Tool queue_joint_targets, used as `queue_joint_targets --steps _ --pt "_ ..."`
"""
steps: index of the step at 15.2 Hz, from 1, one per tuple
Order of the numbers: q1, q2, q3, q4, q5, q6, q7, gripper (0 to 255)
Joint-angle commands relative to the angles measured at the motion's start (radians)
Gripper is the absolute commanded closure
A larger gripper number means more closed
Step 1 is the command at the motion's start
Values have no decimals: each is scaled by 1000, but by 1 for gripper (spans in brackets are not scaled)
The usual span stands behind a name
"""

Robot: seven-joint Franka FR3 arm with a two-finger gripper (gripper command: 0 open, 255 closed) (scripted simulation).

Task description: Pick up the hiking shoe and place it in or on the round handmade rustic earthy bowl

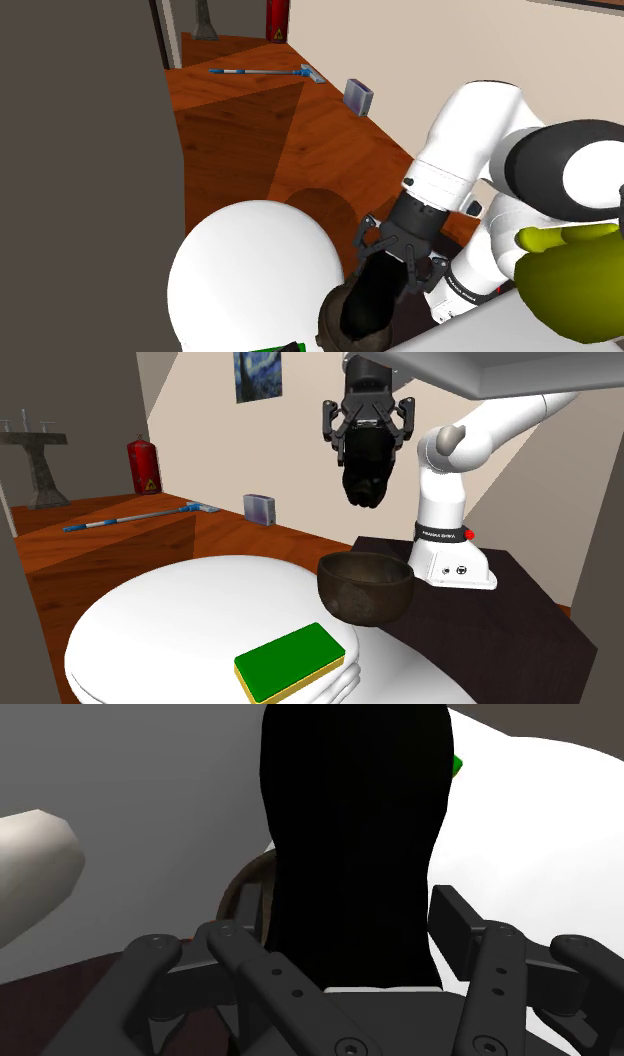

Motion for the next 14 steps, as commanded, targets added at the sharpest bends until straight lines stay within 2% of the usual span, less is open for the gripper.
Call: queue_joint_targets --steps 1,4,10,14 --pt "9 -4 27 -21 3 15 -3 255" --pt "-16 -12 73 -47 53 25 -37 255" --pt "-130 -73 215 -87 201 -23 -130 255" --pt "-139 -61 272 -115 262 9 -165 255"
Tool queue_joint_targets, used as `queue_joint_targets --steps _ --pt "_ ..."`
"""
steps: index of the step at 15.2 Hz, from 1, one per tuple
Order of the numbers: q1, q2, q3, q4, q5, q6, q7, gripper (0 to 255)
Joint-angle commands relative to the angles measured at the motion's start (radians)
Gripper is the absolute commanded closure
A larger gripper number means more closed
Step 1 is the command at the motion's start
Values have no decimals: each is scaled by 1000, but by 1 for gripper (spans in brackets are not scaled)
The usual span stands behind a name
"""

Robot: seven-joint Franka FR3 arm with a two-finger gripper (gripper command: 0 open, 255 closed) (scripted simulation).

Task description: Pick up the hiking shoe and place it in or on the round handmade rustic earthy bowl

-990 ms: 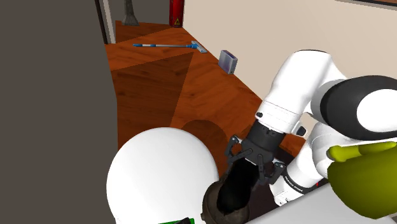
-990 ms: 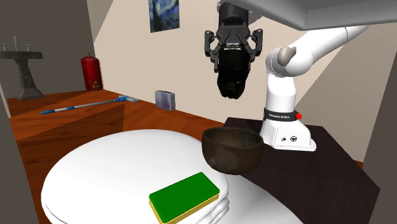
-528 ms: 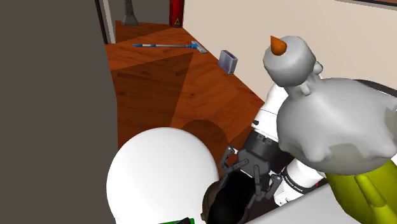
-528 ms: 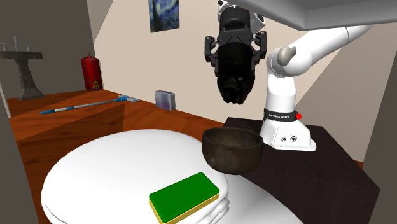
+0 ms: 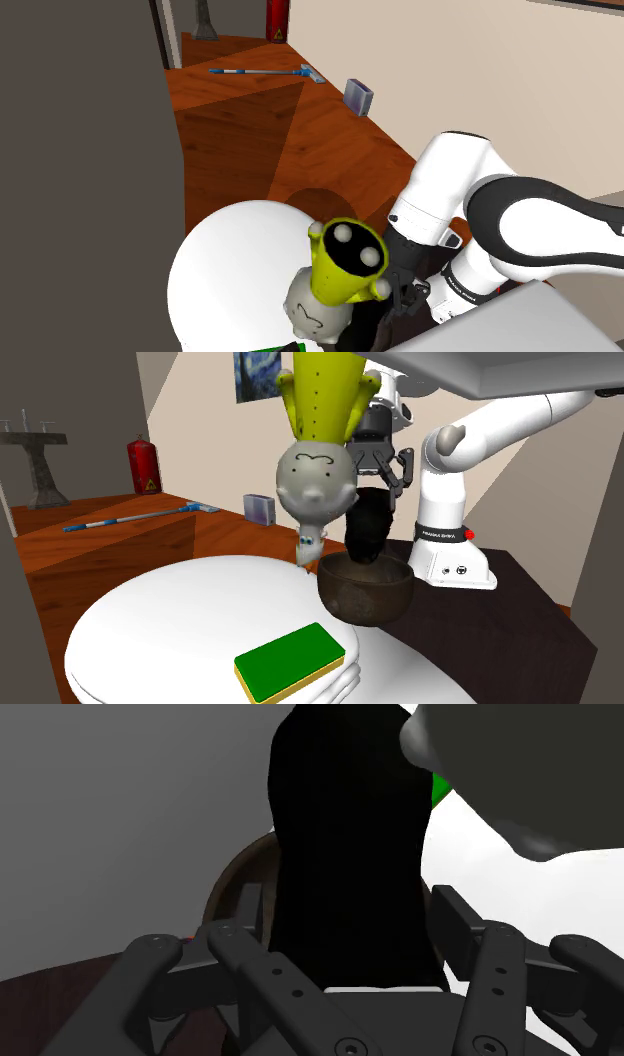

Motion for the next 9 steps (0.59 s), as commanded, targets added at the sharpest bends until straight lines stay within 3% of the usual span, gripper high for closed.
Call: queue_joint_targets --steps 1,8,9 --pt "-5 11 23 -8 9 18 -15 255" --pt "-5 11 24 -8 9 18 -15 255" --pt "-5 11 24 -8 9 18 -15 0"
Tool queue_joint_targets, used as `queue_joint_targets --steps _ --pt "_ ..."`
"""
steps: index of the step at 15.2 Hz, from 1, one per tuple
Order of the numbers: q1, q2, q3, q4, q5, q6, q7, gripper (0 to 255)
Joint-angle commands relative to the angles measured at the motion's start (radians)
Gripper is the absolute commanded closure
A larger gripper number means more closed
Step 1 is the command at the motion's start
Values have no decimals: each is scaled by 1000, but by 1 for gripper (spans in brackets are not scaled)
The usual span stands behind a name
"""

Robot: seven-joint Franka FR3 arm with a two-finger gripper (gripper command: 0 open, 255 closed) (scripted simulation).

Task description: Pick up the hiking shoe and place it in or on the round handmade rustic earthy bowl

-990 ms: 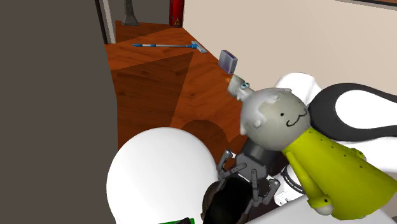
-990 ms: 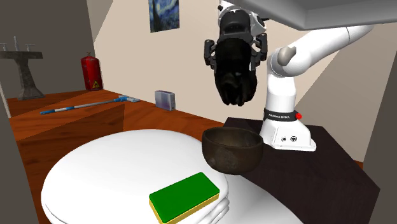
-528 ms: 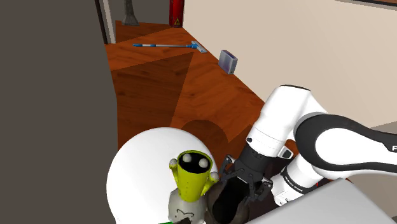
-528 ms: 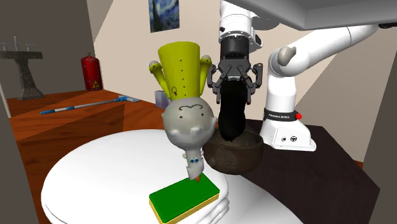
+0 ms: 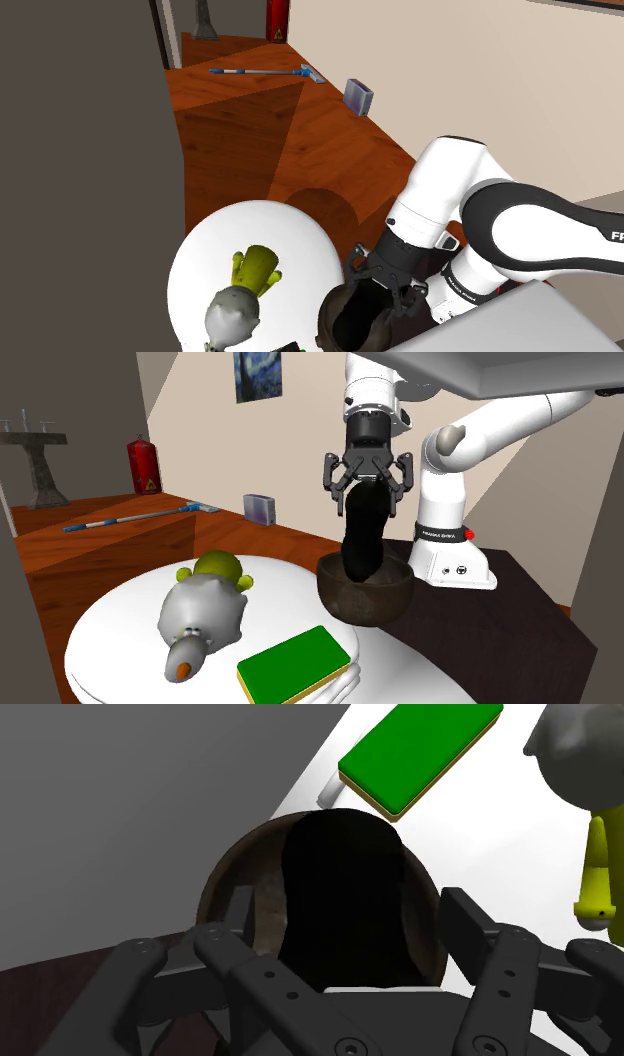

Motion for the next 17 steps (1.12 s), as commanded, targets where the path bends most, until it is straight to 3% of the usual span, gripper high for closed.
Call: queue_joint_targets --steps 1,5,9,17 --pt "0 0 0 0 0 0 0 0" --pt "0 0 0 0 0 0 0 0" --pt "-10 -71 -158 29 -148 -120 31 0" --pt "-10 -71 -158 29 -148 -120 31 0"
